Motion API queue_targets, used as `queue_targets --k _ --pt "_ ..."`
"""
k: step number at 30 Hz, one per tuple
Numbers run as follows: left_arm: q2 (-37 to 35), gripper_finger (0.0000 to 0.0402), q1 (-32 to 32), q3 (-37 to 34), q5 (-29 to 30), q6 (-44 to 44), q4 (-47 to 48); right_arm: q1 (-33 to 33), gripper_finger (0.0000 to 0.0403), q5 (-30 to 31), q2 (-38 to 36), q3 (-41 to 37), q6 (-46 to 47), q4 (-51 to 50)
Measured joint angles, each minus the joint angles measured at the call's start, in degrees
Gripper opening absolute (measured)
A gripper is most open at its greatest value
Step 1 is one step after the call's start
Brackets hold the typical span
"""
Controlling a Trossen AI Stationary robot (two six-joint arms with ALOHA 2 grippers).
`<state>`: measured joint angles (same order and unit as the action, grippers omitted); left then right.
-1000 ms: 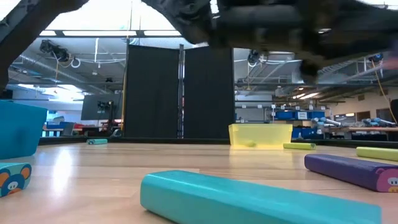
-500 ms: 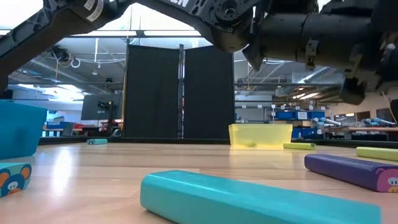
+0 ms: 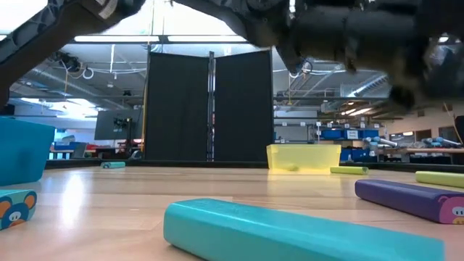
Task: Sort blocks
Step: Put the green block into the yellow bin
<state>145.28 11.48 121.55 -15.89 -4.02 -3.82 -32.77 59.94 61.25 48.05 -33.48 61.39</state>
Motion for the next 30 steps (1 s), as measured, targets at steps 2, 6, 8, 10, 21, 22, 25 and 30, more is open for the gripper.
queue_targets --k 2,6,8,10,21,22,25,30 --pt "-3.4 0.0247 0.4 -2.5 2.6 3.0 -0.9 -0.5 0.0217 0.8 0.0 0.0 -0.6 -0.1" --pt "-13.0 0.0205 0.7 -14.3 4.9 5.8 -6.6 -2.0 0.0215 1.8 0.0 0.0 -1.8 -0.1" --pt "-18.5 0.0186 0.2 -24.3 5.3 5.0 -14.2 -2.9 0.0215 2.2 0.0 0.0 -3.0 -0.1" --pt "-24.5 0.0169 -0.8 -35.2 5.9 3.6 -23.3 -3.6 0.0215 2.7 0.0 0.0 -3.7 -0.1" --pt "-63.4 0.0133 -3.6 -81.9 19.9 1.1 -42.1 3.7 0.0214 12.6 9.1 0.0 5.6 -5.5" --pt "-67.1 0.0133 -3.6 -84.3 21.5 1.0 -41.2 4.8 0.0214 12.6 10.6 0.0 7.9 -6.4" --pt "-78.0 0.0132 -3.6 -89.9 27.0 0.8 -35.1 7.2 0.0213 12.6 14.9 0.0 15.6 -9.2" --pt "-94.8 0.0132 -3.6 -93.1 33.5 0.9 -21.0 10.2 0.0213 6.3 21.7 0.9 30.0 -14.6"
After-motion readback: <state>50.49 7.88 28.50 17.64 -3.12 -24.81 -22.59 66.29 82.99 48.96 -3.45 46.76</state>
